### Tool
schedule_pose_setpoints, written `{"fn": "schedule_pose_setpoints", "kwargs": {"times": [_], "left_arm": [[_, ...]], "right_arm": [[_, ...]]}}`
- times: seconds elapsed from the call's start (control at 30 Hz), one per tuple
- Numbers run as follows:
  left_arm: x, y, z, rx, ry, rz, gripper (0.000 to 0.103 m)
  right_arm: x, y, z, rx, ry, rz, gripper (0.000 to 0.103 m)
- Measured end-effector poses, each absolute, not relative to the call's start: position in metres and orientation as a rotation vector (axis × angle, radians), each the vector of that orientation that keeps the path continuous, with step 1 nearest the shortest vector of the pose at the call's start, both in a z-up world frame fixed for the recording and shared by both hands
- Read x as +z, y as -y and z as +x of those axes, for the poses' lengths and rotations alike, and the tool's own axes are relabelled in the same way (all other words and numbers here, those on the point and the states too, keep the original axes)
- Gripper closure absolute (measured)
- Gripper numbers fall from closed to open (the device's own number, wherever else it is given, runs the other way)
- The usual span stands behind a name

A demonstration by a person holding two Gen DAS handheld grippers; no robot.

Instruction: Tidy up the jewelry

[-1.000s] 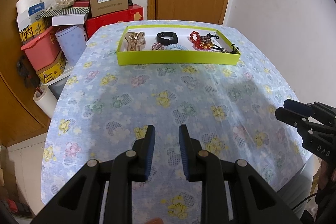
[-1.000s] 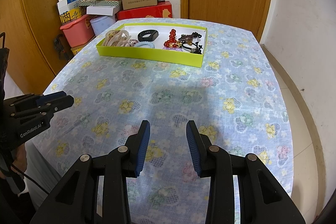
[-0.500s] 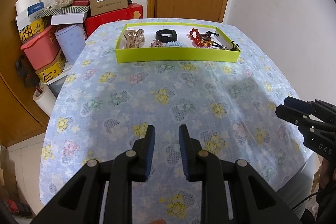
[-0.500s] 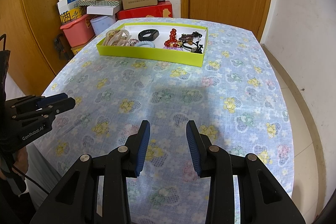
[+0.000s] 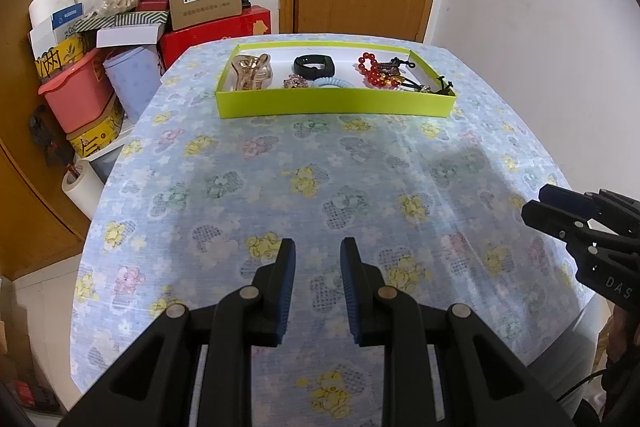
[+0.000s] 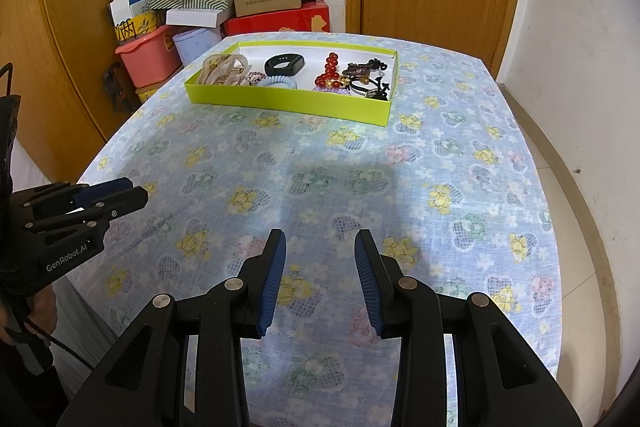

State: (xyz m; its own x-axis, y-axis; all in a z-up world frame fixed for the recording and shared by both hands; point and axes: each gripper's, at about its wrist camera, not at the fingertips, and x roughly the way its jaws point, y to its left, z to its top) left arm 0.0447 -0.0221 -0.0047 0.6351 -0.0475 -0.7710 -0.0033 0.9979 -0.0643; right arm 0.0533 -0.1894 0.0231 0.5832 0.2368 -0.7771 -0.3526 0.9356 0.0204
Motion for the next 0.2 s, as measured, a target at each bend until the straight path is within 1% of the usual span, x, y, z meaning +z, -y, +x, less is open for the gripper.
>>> {"fn": "schedule_pose_setpoints", "kwargs": {"times": [0.2], "left_arm": [[-0.0050,0.0237,0.0451,-0.035,-0.883,-0.061,0.079]], "right_arm": [[0.0238,0.1897,0.0540,0.345,-0.884,-0.141,0.066]]}}
